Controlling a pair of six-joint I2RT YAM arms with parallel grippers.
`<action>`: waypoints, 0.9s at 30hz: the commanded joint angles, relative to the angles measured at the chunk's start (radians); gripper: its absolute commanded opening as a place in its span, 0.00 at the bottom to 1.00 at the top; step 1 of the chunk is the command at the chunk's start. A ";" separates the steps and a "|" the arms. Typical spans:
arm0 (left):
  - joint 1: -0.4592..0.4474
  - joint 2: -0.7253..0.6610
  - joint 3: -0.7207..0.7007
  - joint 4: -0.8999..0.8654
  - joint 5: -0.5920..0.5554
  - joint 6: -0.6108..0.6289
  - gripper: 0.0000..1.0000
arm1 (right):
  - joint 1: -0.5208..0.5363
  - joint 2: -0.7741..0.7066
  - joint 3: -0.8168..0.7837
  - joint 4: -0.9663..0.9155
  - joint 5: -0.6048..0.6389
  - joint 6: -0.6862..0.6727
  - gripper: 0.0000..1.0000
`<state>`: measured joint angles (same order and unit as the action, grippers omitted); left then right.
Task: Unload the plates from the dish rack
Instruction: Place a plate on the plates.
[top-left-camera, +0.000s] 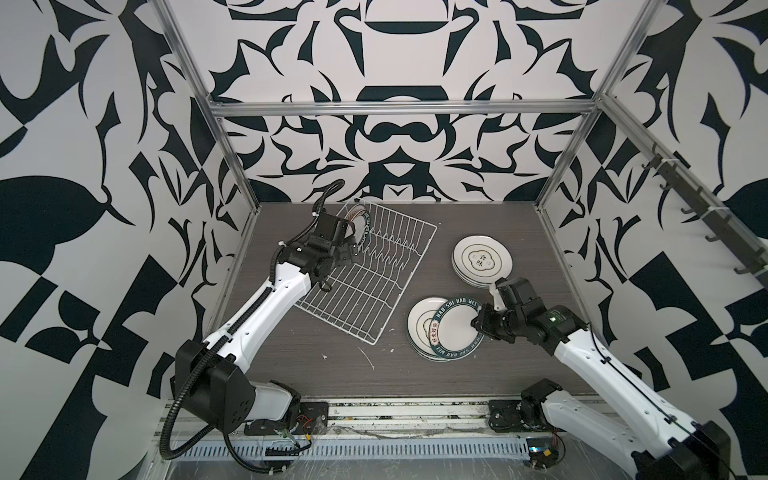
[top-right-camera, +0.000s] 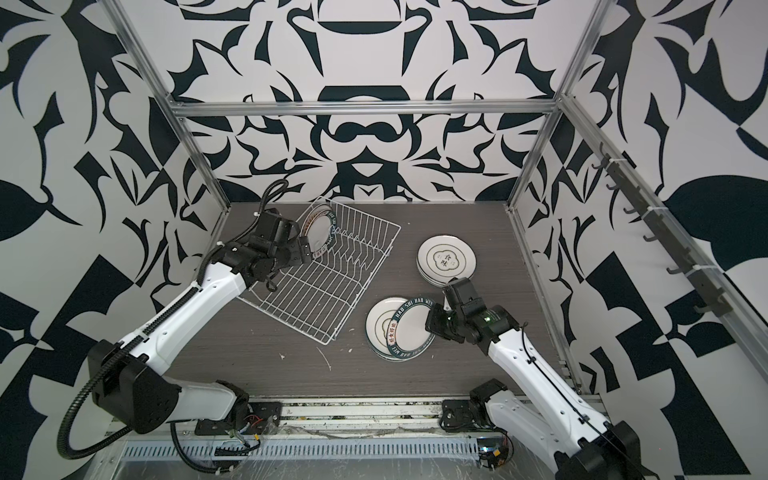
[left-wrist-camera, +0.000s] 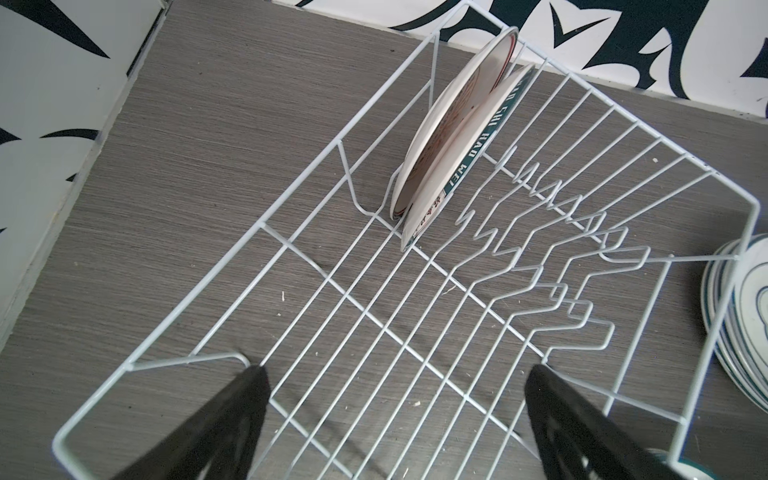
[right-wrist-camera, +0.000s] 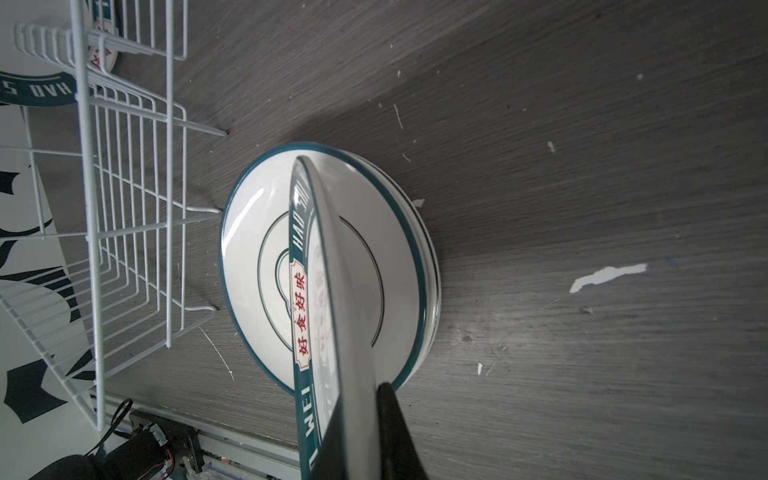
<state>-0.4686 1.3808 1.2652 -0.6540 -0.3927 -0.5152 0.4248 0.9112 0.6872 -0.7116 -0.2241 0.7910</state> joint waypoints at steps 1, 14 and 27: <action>0.002 -0.021 -0.002 0.004 0.023 0.006 0.99 | -0.001 0.024 -0.025 -0.011 0.007 -0.005 0.17; 0.002 -0.017 -0.013 0.014 0.052 0.013 0.99 | 0.000 0.118 -0.015 0.041 -0.012 -0.012 0.36; 0.002 -0.030 -0.046 0.026 0.059 0.014 0.99 | 0.008 0.183 0.022 0.097 -0.039 -0.002 0.53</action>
<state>-0.4686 1.3750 1.2362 -0.6315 -0.3355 -0.5049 0.4271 1.0954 0.6621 -0.6312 -0.2596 0.7864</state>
